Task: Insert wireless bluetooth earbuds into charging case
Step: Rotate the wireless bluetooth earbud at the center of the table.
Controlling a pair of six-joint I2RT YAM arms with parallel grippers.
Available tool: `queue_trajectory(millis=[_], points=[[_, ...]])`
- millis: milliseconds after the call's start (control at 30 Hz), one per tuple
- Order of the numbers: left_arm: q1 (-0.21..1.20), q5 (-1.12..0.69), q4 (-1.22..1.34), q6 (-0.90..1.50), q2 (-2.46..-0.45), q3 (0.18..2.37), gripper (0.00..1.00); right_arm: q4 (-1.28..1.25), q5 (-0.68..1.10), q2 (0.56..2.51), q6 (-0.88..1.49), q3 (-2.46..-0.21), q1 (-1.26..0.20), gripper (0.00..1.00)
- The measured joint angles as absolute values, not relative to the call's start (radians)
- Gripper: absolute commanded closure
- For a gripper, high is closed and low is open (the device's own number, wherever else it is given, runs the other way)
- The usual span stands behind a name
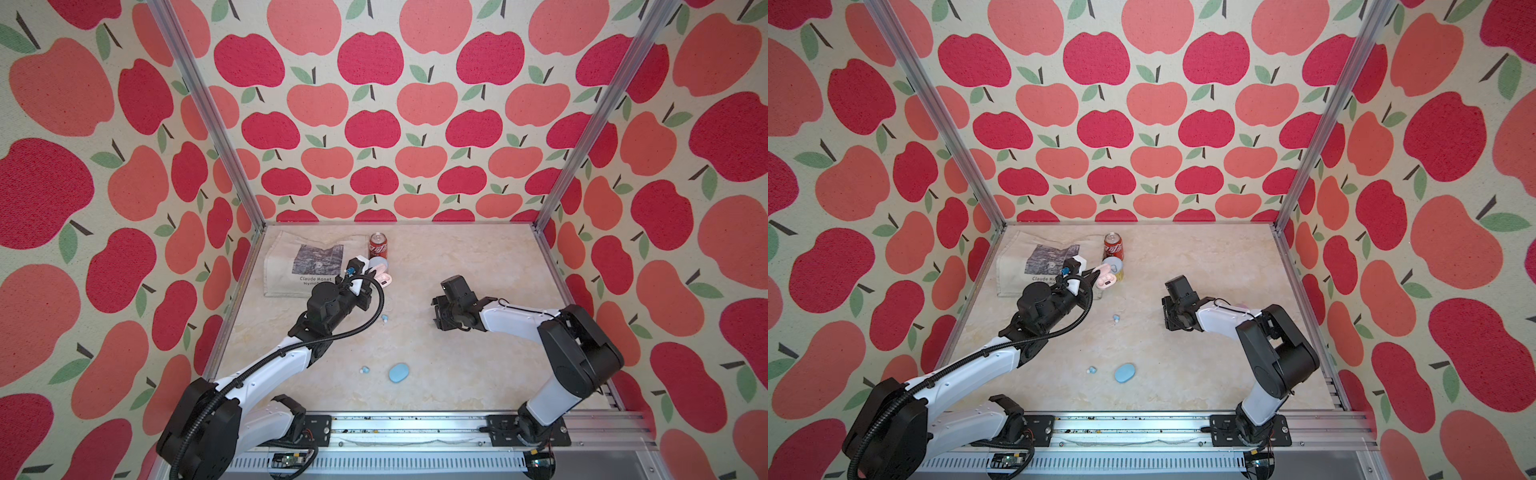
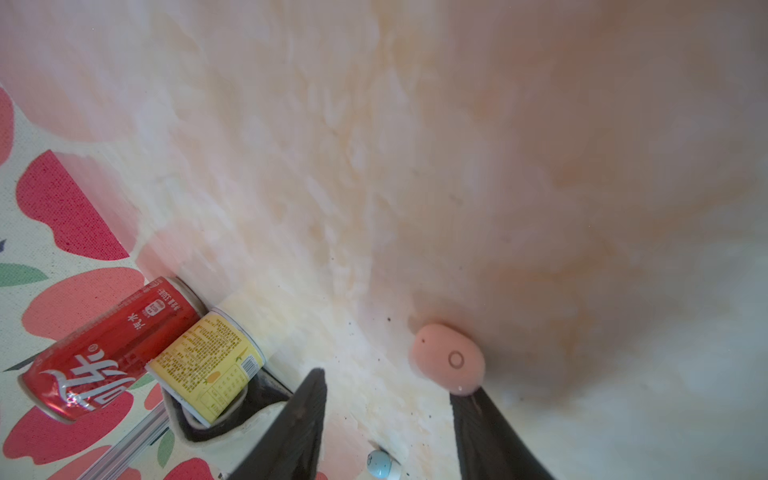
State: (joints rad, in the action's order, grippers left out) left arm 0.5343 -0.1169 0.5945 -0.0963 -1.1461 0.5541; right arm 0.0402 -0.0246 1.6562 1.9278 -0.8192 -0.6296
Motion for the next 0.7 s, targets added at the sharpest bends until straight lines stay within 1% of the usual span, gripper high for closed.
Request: queue_trajectory(millis=[200, 533, 700], points=[[0.525, -0.120, 0.595, -0.096, -1.147, 0.546, 1.00, 0.044, -0.025, 1.656, 1.927, -0.819, -0.598, 0.49], [0.513, -0.131, 0.603, -0.096, -1.177, 0.541, 1.00, 0.078, -0.029, 1.667, 1.893, -0.841, -0.561, 0.52], [0.511, -0.140, 0.621, -0.096, -1.184, 0.541, 1.00, 0.114, -0.035, 1.670, 1.853, -0.855, -0.537, 0.51]])
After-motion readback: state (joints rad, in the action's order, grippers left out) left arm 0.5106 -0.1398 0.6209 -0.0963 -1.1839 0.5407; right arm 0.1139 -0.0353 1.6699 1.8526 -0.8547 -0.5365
